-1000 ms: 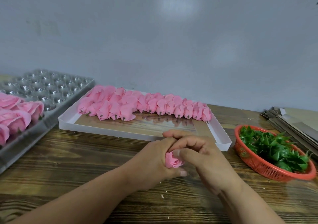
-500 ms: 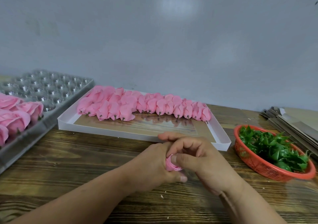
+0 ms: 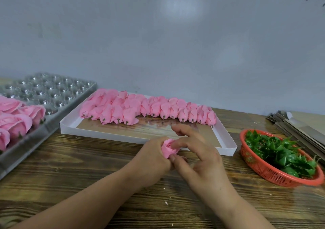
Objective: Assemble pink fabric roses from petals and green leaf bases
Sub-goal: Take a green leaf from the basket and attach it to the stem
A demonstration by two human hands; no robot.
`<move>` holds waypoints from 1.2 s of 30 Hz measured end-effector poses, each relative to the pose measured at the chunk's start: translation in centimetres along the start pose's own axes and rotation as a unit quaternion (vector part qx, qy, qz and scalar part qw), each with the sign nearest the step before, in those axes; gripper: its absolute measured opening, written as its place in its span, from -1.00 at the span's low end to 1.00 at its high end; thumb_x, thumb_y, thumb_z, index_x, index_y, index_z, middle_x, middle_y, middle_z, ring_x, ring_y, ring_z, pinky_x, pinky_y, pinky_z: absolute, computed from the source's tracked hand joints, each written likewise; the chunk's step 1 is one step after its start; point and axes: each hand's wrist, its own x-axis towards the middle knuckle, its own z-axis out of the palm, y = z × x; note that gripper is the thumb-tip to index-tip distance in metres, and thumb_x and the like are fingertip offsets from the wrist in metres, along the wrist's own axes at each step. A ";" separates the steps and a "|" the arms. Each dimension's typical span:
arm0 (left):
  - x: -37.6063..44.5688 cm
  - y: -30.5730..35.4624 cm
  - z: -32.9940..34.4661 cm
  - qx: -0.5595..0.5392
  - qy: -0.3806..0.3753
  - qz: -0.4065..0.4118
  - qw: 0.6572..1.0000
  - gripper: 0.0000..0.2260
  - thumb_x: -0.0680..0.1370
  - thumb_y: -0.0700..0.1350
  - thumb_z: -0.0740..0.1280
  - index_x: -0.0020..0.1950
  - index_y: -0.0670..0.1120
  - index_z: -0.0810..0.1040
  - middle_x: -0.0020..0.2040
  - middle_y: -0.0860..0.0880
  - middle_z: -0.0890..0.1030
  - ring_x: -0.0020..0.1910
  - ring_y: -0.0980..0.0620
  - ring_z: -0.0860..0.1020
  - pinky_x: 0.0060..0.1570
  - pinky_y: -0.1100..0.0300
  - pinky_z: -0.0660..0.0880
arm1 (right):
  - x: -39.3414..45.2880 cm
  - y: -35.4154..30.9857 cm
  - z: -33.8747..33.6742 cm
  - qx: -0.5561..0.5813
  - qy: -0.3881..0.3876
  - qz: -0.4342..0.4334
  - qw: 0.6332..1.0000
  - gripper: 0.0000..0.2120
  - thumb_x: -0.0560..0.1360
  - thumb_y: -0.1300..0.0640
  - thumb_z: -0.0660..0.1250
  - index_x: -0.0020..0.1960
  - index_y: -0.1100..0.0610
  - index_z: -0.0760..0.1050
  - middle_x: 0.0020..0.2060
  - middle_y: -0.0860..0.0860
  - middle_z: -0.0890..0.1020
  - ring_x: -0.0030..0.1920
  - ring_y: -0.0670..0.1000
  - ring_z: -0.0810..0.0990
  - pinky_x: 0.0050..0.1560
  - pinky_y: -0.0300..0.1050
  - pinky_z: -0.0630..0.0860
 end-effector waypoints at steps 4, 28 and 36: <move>-0.1 0.0 0.1 0.004 -0.008 -0.011 1.000 -0.88 0.43 -0.36 0.32 -0.13 -0.15 0.55 -0.23 -0.10 0.60 -0.22 0.01 0.53 -0.16 0.08 0.49 | 0.1 -0.1 0.0 -0.036 0.009 -0.046 0.998 -0.91 0.36 0.33 0.36 -0.18 0.20 0.60 0.17 0.05 0.56 0.18 0.07 0.54 0.09 0.14 0.52; -0.1 -0.3 0.8 -0.228 0.147 -0.116 0.956 -0.69 0.59 0.08 0.23 -0.12 -0.15 0.53 -0.32 -0.03 0.65 -0.27 0.03 0.64 -0.15 0.08 0.61 | -0.5 0.0 2.0 0.306 -0.035 0.261 0.915 -0.80 0.32 0.43 0.46 -0.15 0.18 0.63 -0.27 0.16 0.65 -0.23 0.02 0.57 -0.06 0.00 0.54; -0.3 0.6 1.6 -0.311 0.106 -0.101 0.939 -0.60 0.53 0.17 0.21 -0.36 -0.02 0.63 -0.26 -0.14 0.63 -0.21 -0.07 0.62 -0.02 -0.02 0.53 | -0.7 -1.3 2.5 0.295 0.025 0.199 0.934 -0.84 0.30 0.22 0.42 -0.15 0.04 0.65 -0.29 0.33 0.58 -0.32 0.14 0.52 -0.18 0.18 0.52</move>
